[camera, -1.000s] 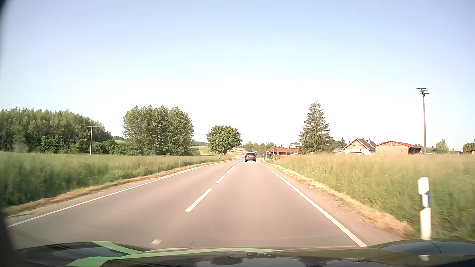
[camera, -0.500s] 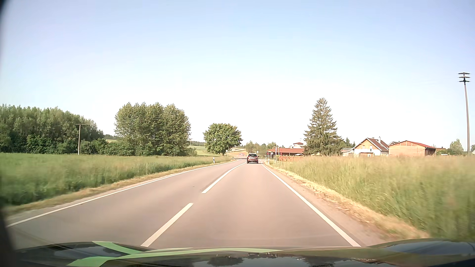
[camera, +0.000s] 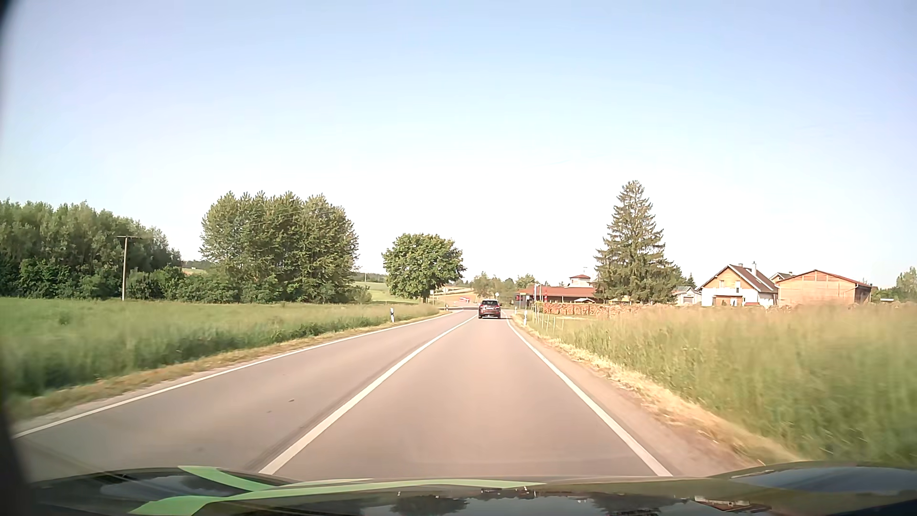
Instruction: Follow the waypoints while adhering to traffic rules and regulations
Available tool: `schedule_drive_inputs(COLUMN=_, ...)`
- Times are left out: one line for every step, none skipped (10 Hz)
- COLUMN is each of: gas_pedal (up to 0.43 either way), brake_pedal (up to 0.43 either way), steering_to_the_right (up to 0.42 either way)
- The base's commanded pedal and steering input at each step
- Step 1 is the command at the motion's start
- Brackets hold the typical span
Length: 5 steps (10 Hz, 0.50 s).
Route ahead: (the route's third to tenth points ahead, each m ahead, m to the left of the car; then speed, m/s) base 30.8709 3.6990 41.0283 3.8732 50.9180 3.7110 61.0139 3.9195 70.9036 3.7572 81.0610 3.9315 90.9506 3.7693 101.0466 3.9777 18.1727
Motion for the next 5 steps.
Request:
schedule_drive_inputs(gas_pedal=0.059, brake_pedal=0.0, steering_to_the_right=0.001)
schedule_drive_inputs(gas_pedal=0.059, brake_pedal=0.0, steering_to_the_right=0.0)
schedule_drive_inputs(gas_pedal=0.059, brake_pedal=0.0, steering_to_the_right=0.0)
schedule_drive_inputs(gas_pedal=0.059, brake_pedal=0.0, steering_to_the_right=-0.001)
schedule_drive_inputs(gas_pedal=0.067, brake_pedal=0.0, steering_to_the_right=-0.004)
